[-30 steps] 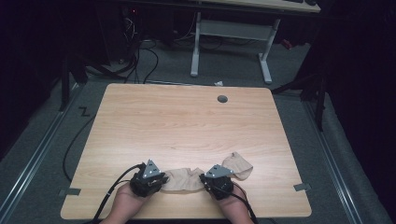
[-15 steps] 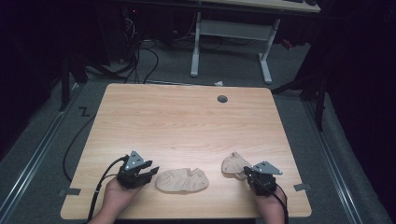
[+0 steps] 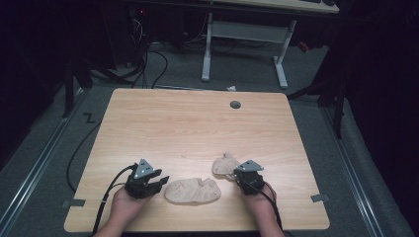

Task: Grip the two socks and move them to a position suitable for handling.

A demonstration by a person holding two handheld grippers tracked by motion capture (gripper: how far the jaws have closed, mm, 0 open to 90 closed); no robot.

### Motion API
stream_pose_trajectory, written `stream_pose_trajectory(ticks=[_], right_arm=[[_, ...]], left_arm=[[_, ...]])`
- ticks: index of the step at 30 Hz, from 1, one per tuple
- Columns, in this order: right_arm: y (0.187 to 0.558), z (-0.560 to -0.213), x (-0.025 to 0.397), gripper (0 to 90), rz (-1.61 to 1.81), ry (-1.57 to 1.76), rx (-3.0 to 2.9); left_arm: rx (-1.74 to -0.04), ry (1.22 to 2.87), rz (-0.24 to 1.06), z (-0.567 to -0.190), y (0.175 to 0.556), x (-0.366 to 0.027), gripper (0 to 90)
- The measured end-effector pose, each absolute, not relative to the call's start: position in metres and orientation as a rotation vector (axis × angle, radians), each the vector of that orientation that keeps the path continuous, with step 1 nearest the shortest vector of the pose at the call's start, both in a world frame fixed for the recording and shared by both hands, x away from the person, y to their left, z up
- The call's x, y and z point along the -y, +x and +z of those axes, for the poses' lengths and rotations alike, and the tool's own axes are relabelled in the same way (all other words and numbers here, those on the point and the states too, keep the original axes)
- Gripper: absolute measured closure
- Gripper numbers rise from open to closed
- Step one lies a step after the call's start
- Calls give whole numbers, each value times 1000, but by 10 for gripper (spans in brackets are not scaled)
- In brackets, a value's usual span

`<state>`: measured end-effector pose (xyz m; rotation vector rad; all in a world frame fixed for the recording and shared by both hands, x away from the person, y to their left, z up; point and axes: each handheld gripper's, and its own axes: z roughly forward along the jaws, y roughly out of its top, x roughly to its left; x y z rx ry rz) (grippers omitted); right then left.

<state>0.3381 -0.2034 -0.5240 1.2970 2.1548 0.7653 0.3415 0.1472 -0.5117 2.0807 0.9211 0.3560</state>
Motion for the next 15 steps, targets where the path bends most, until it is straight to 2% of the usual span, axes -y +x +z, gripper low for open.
stream_pose_trajectory(ticks=[9, 15], right_arm=[[376, -525, 162, 896, 783, 1275, -2172], [380, -526, 142, 869, 808, 1250, -2197]], left_arm=[[-924, 2081, 350, -512, 341, -149, 590], [-922, 2083, 348, -512, 341, -150, 592]])
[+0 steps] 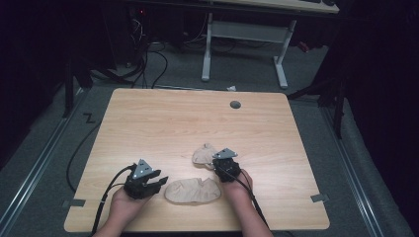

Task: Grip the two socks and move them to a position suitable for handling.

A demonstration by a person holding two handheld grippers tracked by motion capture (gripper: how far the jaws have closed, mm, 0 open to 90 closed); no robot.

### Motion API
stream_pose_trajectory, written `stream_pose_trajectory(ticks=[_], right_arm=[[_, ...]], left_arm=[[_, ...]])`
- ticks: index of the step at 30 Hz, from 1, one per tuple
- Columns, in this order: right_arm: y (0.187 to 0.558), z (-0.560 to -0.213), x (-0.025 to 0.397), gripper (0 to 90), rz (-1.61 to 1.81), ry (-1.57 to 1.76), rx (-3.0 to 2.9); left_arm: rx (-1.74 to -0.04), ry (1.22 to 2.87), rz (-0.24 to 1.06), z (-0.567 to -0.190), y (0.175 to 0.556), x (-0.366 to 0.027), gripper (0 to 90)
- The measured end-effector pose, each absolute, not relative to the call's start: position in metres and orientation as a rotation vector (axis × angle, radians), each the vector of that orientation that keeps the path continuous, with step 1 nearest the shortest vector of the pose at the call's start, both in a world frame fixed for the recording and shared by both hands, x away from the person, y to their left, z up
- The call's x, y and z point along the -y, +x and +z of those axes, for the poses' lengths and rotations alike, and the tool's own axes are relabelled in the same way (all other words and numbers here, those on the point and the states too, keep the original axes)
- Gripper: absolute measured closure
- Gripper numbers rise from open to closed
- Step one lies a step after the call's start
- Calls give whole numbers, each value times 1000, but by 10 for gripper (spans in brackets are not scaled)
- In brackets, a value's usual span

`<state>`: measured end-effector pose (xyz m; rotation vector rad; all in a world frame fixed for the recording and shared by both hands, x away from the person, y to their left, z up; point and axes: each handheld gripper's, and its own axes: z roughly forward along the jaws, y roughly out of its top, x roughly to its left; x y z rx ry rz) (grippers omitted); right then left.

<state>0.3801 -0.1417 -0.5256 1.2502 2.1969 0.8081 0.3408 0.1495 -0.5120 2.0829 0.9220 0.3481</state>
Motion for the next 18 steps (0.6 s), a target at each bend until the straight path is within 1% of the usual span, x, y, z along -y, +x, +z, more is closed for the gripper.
stream_pose_trajectory(ticks=[4, 8, 11, 13, 16, 17, 18], right_arm=[[377, -520, 133, 818, 838, 1210, -2219], [377, -504, 116, 755, 897, 1127, -2227], [383, -501, 101, 663, 902, 1091, -2247], [392, -505, 91, 597, 871, 1070, -2281], [402, -513, 85, 572, 836, 1057, -2312], [405, -516, 85, 581, 816, 1065, -2322], [408, -519, 85, 636, 797, 1071, -2335]], left_arm=[[-927, 2073, 348, -511, 341, -151, 592], [-930, 2063, 342, -510, 341, -151, 592], [-925, 2066, 345, -510, 340, -151, 593], [-921, 2069, 344, -510, 339, -151, 593], [-926, 2062, 336, -510, 338, -152, 592], [-928, 2060, 332, -510, 338, -152, 592], [-928, 2063, 331, -510, 338, -153, 592]])
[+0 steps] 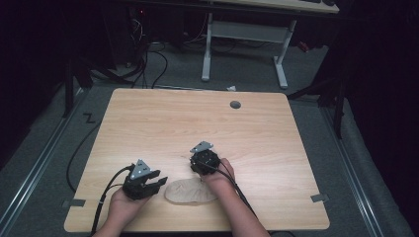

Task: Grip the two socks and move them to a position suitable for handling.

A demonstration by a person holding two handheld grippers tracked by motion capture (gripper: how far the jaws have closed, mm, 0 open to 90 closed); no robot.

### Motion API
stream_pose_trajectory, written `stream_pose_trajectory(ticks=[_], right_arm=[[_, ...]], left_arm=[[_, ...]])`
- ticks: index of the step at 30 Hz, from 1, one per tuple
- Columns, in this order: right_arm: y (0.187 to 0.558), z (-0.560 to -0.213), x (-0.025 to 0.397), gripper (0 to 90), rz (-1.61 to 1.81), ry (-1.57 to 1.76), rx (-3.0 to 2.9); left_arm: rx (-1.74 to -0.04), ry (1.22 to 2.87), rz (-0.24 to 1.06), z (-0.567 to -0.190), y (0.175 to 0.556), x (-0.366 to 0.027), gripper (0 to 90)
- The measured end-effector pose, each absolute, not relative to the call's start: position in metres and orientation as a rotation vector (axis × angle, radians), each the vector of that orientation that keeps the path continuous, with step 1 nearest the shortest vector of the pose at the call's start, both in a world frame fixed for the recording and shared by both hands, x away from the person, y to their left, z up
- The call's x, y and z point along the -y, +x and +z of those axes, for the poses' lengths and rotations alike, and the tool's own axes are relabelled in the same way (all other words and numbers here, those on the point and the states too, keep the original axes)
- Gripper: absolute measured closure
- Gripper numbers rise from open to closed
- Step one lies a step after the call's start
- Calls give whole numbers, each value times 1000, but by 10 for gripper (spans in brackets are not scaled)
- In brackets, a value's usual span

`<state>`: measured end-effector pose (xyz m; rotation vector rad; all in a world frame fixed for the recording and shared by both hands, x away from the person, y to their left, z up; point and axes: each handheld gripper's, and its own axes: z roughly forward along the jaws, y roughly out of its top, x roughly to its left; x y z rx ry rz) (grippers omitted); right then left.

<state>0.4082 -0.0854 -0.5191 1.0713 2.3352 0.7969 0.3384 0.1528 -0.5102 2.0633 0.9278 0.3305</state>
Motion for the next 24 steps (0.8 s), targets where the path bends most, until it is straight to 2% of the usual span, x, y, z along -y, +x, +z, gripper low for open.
stream_pose_trajectory(ticks=[2, 3, 9, 14, 19, 24], right_arm=[[410, -522, 87, 808, 779, 1077, -2332], [409, -520, 87, 843, 788, 1078, -2325], [398, -497, 89, 849, 922, 1064, -2255], [395, -477, 114, 847, 1047, 1142, -2141], [395, -475, 149, 841, 1044, 1224, -2076], [391, -489, 182, 824, 996, 1295, -2055]], left_arm=[[-929, 2062, 329, -510, 338, -153, 592], [-927, 2064, 325, -510, 338, -153, 592], [-933, 2055, 323, -509, 338, -153, 594], [-929, 2060, 322, -510, 338, -152, 594], [-928, 2060, 321, -510, 338, -151, 593], [-924, 2061, 322, -510, 338, -150, 592]])
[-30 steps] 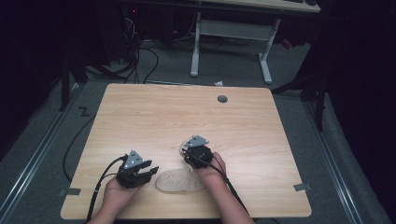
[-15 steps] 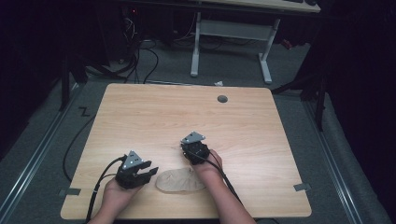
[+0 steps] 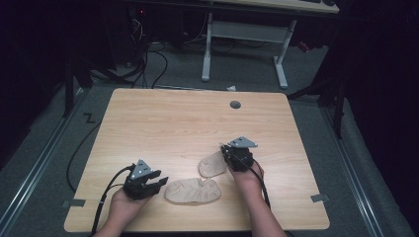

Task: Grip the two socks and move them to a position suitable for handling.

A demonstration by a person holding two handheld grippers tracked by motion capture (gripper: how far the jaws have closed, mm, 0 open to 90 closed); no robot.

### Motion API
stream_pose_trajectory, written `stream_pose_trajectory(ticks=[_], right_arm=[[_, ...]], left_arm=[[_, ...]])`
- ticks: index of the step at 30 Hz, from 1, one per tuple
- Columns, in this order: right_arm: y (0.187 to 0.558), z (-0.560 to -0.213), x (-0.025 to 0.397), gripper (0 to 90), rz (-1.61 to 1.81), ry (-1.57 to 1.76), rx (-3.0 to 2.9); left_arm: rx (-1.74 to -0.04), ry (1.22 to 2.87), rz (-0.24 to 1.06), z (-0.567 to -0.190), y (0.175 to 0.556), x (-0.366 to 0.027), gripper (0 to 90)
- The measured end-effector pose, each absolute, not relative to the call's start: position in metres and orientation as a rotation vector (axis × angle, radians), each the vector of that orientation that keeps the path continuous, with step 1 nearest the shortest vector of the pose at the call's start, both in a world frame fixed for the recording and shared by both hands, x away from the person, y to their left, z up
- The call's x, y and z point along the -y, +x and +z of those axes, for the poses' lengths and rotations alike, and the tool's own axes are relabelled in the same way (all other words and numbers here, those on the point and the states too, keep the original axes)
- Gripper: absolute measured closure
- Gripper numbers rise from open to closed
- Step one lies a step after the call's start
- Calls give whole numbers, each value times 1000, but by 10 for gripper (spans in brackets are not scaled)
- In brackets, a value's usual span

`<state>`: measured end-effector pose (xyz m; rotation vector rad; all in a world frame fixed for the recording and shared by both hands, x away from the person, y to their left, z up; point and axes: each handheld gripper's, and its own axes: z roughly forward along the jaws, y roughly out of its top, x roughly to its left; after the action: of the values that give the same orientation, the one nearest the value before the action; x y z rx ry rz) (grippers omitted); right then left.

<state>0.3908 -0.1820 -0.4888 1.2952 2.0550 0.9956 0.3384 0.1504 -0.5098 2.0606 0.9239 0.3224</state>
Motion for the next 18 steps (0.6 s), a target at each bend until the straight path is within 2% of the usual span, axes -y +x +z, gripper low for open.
stream_pose_trajectory(ticks=[5, 9, 14, 18], right_arm=[[383, -499, 212, 720, 962, 1344, -2008], [374, -499, 228, 706, 930, 1336, -1976], [368, -503, 225, 823, 942, 1259, -2106], [368, -510, 211, 863, 972, 1176, -2263]], left_arm=[[-924, 2071, 329, -511, 338, -150, 581], [-930, 2067, 331, -510, 337, -150, 579], [-937, 2063, 336, -510, 338, -150, 578], [-938, 2062, 337, -510, 339, -150, 593]])
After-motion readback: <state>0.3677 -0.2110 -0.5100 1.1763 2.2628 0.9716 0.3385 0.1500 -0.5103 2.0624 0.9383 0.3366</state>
